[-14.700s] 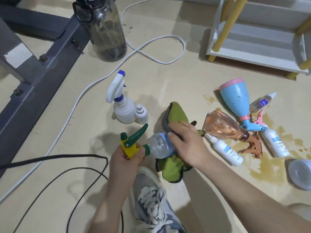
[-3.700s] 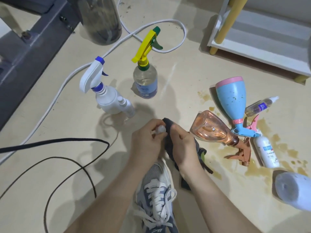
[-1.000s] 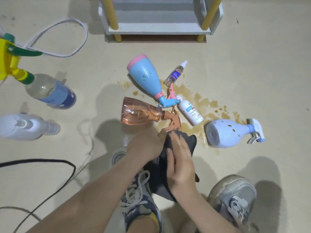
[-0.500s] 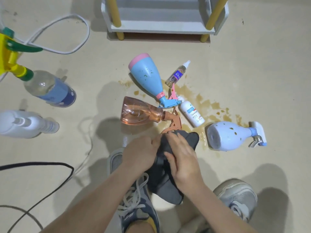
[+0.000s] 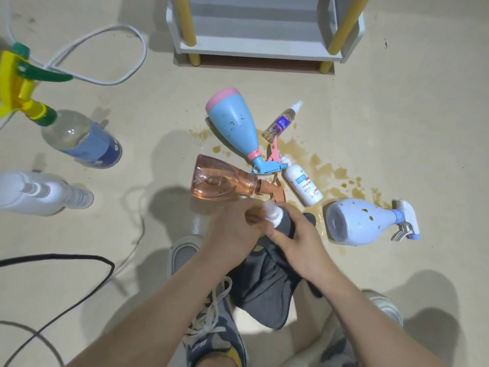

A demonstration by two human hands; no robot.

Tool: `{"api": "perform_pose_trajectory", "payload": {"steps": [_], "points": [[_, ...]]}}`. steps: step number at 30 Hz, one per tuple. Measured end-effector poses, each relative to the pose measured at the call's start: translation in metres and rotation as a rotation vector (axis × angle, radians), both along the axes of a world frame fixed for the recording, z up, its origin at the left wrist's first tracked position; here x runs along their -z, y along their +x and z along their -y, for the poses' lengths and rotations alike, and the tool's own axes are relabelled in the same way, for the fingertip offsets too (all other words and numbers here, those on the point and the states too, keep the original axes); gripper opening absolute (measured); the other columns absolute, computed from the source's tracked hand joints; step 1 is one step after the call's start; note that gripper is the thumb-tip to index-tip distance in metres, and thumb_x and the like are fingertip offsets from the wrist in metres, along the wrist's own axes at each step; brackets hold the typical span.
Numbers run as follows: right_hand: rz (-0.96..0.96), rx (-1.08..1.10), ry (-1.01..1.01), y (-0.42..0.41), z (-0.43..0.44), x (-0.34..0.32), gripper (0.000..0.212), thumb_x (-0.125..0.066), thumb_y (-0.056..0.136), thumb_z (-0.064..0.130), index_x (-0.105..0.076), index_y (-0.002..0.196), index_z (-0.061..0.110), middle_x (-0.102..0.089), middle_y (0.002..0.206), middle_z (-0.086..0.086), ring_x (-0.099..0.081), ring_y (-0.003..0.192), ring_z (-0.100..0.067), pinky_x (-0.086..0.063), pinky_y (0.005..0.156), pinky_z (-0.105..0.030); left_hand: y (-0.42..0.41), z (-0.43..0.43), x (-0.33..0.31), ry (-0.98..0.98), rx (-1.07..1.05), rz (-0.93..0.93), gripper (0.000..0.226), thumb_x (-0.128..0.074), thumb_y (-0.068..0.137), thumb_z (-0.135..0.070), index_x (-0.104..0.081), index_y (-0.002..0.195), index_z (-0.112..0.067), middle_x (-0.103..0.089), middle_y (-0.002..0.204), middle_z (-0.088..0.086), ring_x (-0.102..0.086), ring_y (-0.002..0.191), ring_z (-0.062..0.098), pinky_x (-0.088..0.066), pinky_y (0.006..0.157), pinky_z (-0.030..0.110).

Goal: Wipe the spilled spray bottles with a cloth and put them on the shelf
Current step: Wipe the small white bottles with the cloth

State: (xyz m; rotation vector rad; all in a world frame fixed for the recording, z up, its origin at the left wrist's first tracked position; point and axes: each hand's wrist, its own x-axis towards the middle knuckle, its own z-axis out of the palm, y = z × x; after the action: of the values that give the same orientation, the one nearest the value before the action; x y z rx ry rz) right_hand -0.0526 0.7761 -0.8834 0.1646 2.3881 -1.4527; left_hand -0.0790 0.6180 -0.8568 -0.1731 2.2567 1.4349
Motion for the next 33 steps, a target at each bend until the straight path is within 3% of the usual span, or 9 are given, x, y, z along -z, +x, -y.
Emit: {"api": "perform_pose_trajectory", "payload": {"steps": [5, 11, 14, 17, 20, 23, 27, 30, 33], "points": [[0.379, 0.345, -0.727, -0.007, -0.014, -0.025, 0.038, -0.062, 0.087, 0.018, -0.064, 0.119, -0.002, -0.069, 0.118, -0.02, -0.067, 0.108, -0.031, -0.054, 0.093, -0.04, -0.007, -0.012, -0.001, 0.204, 0.058, 0.019, 0.028, -0.072, 0.085, -0.035, -0.063, 0.111, -0.043, -0.066, 0.095, -0.02, -0.062, 0.092, 0.001, -0.054, 0.091, 0.037], [0.365, 0.712, -0.831, -0.018, 0.0, -0.051, 0.031, -0.051, 0.099, 0.019, -0.063, 0.119, -0.001, -0.07, 0.11, -0.024, -0.071, 0.088, -0.027, -0.061, 0.073, -0.035, -0.012, -0.008, -0.01, -0.049, 0.149, -0.104, 0.047, -0.052, 0.076, -0.067, -0.055, 0.115, -0.04, -0.064, 0.103, -0.014, -0.06, 0.097, 0.008, -0.05, 0.084, 0.036], [0.207, 0.752, -0.931, -0.027, 0.007, -0.071, 0.031, -0.046, 0.103, 0.028, -0.063, 0.123, 0.012, -0.067, 0.123, -0.017, -0.066, 0.112, -0.027, -0.049, 0.101, -0.045, -0.01, 0.007, -0.007, -0.216, 0.002, -0.131, 0.05, -0.057, 0.071, -0.072, -0.058, 0.111, -0.043, -0.064, 0.101, -0.016, -0.062, 0.094, 0.007, -0.052, 0.081, 0.035], [-0.034, 0.417, -0.48, -0.036, 0.031, -0.073, 0.039, -0.034, 0.105, 0.042, -0.056, 0.132, 0.023, -0.055, 0.134, -0.024, -0.047, 0.131, -0.039, -0.025, 0.119, -0.046, 0.002, 0.006, -0.013, -0.206, 0.038, -0.272, 0.045, -0.055, 0.078, -0.063, -0.059, 0.117, -0.041, -0.062, 0.1, -0.011, -0.06, 0.091, 0.006, -0.051, 0.077, 0.031], [-0.124, 0.044, -0.044, -0.039, 0.036, -0.052, 0.056, -0.022, 0.099, 0.059, -0.058, 0.129, 0.029, -0.065, 0.116, -0.007, -0.054, 0.115, -0.021, -0.042, 0.099, -0.041, 0.014, 0.005, -0.029, -0.34, 0.069, -0.481, 0.035, -0.059, 0.078, -0.049, -0.062, 0.111, -0.038, -0.055, 0.089, -0.007, -0.052, 0.075, 0.007, -0.041, 0.061, 0.014], [0.041, -0.045, 0.093, -0.052, 0.027, -0.052, 0.055, -0.024, 0.101, 0.056, -0.053, 0.073, 0.019, -0.057, 0.074, -0.003, -0.051, 0.076, -0.02, -0.042, 0.072, -0.039, 0.021, 0.019, -0.031, -0.438, 0.198, -0.729, 0.036, -0.064, 0.078, -0.039, -0.068, 0.108, -0.02, -0.06, 0.089, 0.001, -0.059, 0.075, 0.02, -0.045, 0.062, 0.029], [0.33, -0.26, 0.19, -0.07, 0.021, -0.048, 0.055, -0.031, 0.105, 0.044, -0.055, 0.077, 0.003, -0.058, 0.082, -0.023, -0.053, 0.079, -0.03, -0.047, 0.085, -0.045, 0.025, 0.019, -0.034, -0.421, 0.482, -0.933, 0.028, -0.063, 0.081, -0.033, -0.064, 0.101, -0.013, -0.063, 0.086, 0.009, -0.06, 0.07, 0.03, -0.05, 0.056, 0.039], [0.34, -0.143, 0.126, -0.069, 0.014, -0.056, 0.056, -0.036, 0.104, 0.046, -0.05, 0.068, 0.006, -0.053, 0.069, -0.01, -0.049, 0.069, -0.019, -0.043, 0.072, -0.027, 0.021, 0.023, -0.035, -0.298, 0.278, -0.654, 0.034, -0.071, 0.071, -0.045, -0.072, 0.098, -0.023, -0.068, 0.088, 0.0, -0.065, 0.074, 0.021, -0.052, 0.063, 0.035], [-0.01, -0.256, 0.042, -0.041, 0.019, -0.07, 0.052, -0.035, 0.106, 0.039, -0.055, 0.08, -0.001, -0.058, 0.079, -0.01, -0.052, 0.077, -0.023, -0.047, 0.077, -0.032, 0.014, 0.031, -0.047, 0.019, -0.151, -0.132, 0.028, -0.087, 0.066, -0.036, -0.076, 0.092, -0.035, -0.075, 0.089, -0.016, -0.068, 0.084, 0.0, -0.053, 0.074, 0.018]]}}
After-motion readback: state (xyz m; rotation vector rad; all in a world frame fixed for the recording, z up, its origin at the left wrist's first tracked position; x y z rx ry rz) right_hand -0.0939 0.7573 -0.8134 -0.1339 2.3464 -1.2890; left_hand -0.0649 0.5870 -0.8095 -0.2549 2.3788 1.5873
